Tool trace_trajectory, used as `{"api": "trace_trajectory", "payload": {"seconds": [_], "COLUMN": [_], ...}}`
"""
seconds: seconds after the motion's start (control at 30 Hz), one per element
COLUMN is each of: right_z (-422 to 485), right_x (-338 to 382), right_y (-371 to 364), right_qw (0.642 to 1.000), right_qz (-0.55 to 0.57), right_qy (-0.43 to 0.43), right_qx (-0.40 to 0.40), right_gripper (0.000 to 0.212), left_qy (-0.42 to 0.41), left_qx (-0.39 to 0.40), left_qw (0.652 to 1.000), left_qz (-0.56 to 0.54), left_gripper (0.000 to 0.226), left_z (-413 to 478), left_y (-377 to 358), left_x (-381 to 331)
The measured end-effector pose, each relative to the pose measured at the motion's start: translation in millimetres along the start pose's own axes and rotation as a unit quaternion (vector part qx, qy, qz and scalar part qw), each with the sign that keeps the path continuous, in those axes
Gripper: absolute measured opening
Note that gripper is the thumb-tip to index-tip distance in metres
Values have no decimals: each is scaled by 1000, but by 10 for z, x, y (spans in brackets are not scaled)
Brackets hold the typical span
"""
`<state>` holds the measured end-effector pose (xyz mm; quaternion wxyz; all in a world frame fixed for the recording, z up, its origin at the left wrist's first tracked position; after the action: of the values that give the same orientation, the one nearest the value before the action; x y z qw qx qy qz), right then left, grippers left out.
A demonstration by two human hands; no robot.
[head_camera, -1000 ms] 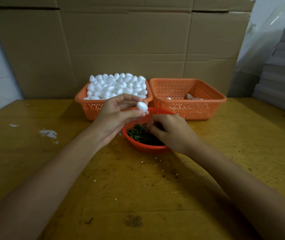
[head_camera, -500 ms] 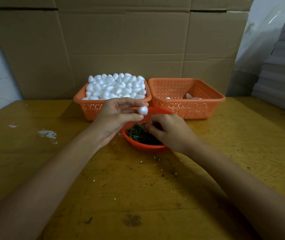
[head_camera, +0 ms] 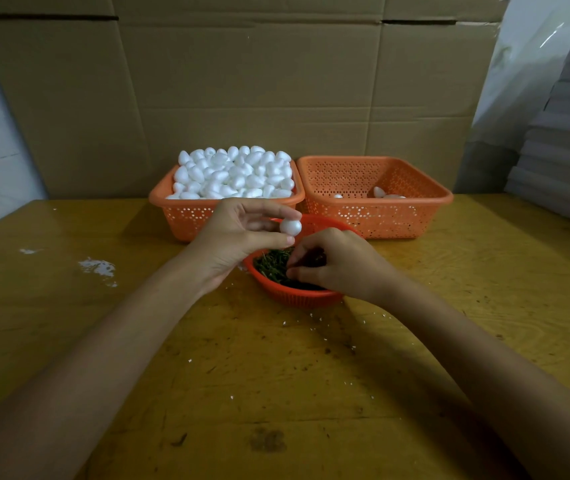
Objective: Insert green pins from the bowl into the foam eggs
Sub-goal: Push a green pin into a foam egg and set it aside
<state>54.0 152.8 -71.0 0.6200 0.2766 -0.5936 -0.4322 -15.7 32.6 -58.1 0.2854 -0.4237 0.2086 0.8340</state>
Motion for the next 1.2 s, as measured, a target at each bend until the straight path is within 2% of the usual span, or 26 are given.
{"api": "trace_trajectory", "payload": {"seconds": [0.3,0.57,0.83,0.97,1.2], "right_z": [22,3,-20,-9,-8], "right_x": [-31,-12,14,6,-4], "right_y": [4,17,-17,-17,29], "right_qw": [1000,1000,999,1000,999], "right_qz": [2,-4,-40,-24,29], "right_qy": [-7,5,-7,-16,-5], "right_qx": [-7,-28,-11,9,-23], "right_gripper": [13,14,14,12,15], "left_qy": [-20,-25,-25,-27,-23], "left_qx": [-8,5,13,16,11], "left_qw": [1000,1000,1000,1000,999], "left_qz": [10,3,-6,-2,-23], "left_gripper": [35,47,42,37,37], "left_z": [3,2,1,6,4], "left_y": [-8,-24,-58,-66,-48], "left_x": [-13,-40,-66,-65,-41]}}
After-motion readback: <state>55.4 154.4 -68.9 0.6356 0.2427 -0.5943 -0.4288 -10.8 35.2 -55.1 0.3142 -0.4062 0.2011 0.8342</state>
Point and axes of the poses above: each hand's wrist, its own z-axis towards the middle knuckle, its own y-axis out of the back of the hand, x = y × z, the point moved 9 cm from there along z, towards the middle knuckle, and after that the axes turned 14 degrees about -y, right-handed, at the moved point
